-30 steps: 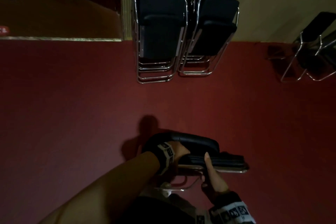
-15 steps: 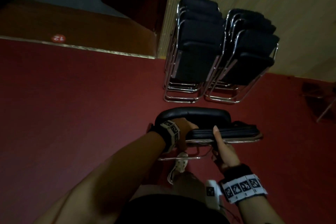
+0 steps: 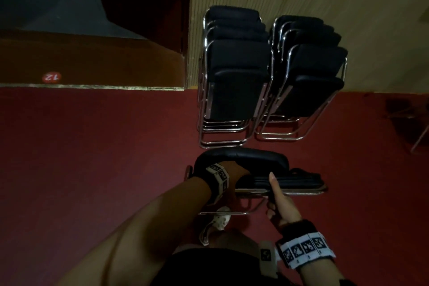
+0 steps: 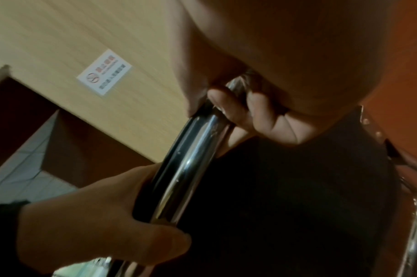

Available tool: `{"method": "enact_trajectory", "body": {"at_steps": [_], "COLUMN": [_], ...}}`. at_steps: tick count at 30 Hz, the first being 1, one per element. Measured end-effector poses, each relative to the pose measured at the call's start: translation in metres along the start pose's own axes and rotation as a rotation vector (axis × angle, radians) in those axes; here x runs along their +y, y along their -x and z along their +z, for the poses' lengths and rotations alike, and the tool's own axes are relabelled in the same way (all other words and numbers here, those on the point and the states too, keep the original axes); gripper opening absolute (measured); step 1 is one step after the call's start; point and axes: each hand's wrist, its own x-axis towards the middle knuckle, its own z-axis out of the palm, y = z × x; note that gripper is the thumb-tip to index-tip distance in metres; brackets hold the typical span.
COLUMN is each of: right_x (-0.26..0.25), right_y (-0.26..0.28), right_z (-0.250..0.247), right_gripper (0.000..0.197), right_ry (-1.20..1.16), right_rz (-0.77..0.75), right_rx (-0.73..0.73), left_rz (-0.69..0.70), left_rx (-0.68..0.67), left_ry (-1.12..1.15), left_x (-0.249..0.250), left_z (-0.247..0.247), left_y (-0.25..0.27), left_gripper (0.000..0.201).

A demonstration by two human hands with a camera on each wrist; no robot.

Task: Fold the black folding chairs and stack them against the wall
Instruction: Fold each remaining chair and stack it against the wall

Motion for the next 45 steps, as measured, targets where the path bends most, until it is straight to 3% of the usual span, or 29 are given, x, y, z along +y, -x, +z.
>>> {"method": "enact_trajectory", "body": {"at_steps": [1,3,4,5,6,7,8,10,11,13,14,17,19,22,28,29,33,37,39,42,45], "right_x": [-0.004,-0.028,-0.033,-0.047,-0.061,-0.068,-0.083,-0.096,-0.1,-0.106,-0.116,-0.14,-0.154,-0.174,-0.181,-0.188,-0.187,-0.208,-0.221,-0.224,-0.219], "right_y": [0.0,-0.036,-0.03,-0.048,-0.059,-0.058,-0.077,-0.087,-0.097,-0.096,-0.111,-0.155,-0.18,-0.195,-0.193,-0.193,-0.179,-0.18,-0.19,-0.193,-0.203], "right_z": [0.002,-0.013,-0.01,-0.023,-0.033,-0.036,-0.055,-0.078,-0.091,-0.093,-0.09,-0.077,-0.074,-0.059,0.01,0.023,0.049,0.052,0.056,0.062,0.063], "right_gripper": [0.087,0.081,0.073,0.063,0.059,0.06,0.063,0.054,0.045,0.04,0.049,0.101,0.094,0.086,0.05,0.049,0.056,0.065,0.065,0.067,0.073], "right_ry": [0.034,-0.02,-0.076,-0.149,-0.12,-0.009,0.157,0.687,0.947,1.212,1.283,1.58,1.613,1.536,1.364,1.319,1.179,1.173,1.181,1.153,1.112], "right_rz": [-0.004,0.082,0.104,0.146,0.152,0.132,0.097,-0.154,-0.267,-0.589,-0.686,-0.543,-0.474,-0.302,0.048,0.088,0.214,0.228,0.248,0.285,0.295], "right_rx": [-0.011,-0.035,-0.085,-0.138,-0.172,-0.191,-0.173,-0.095,0.028,0.213,0.239,0.049,-0.06,-0.083,0.066,0.106,0.215,0.321,0.35,0.37,0.437], "left_rz": [-0.008,0.021,0.018,0.036,0.047,0.033,0.051,0.058,0.083,0.09,0.117,0.168,0.199,0.254,0.454,0.513,0.755,0.876,0.889,0.746,0.715], "left_rx": [0.014,-0.046,-0.042,-0.089,-0.121,-0.121,-0.151,-0.168,-0.222,-0.281,-0.333,-0.402,-0.429,-0.515,-0.652,-0.699,-0.67,-0.527,-0.51,-0.54,-0.412], "left_ry": [0.003,-0.063,-0.06,-0.078,-0.076,-0.055,-0.068,-0.071,-0.087,-0.077,-0.101,-0.056,-0.043,-0.102,-0.306,-0.343,-0.425,-0.571,-0.704,-0.934,-0.899], "left_x": [-0.002,-0.005,-0.007,-0.003,-0.002,-0.005,-0.001,-0.002,0.0,-0.002,-0.003,-0.01,-0.016,-0.037,-0.086,-0.093,-0.094,-0.086,-0.078,-0.06,-0.059], "left_z": [-0.001,-0.021,-0.021,-0.033,-0.042,-0.047,-0.059,-0.065,-0.07,-0.072,-0.083,-0.109,-0.118,-0.129,-0.154,-0.167,-0.19,-0.209,-0.223,-0.226,-0.221], "left_y": [0.002,-0.054,-0.051,-0.08,-0.104,-0.103,-0.132,-0.153,-0.174,-0.19,-0.211,-0.248,-0.261,-0.28,-0.316,-0.326,-0.34,-0.365,-0.382,-0.388,-0.391], "left_gripper": [0.082,0.084,0.086,0.089,0.09,0.091,0.09,0.09,0.09,0.088,0.084,0.077,0.073,0.065,0.055,0.054,0.053,0.057,0.06,0.078,0.079]}}
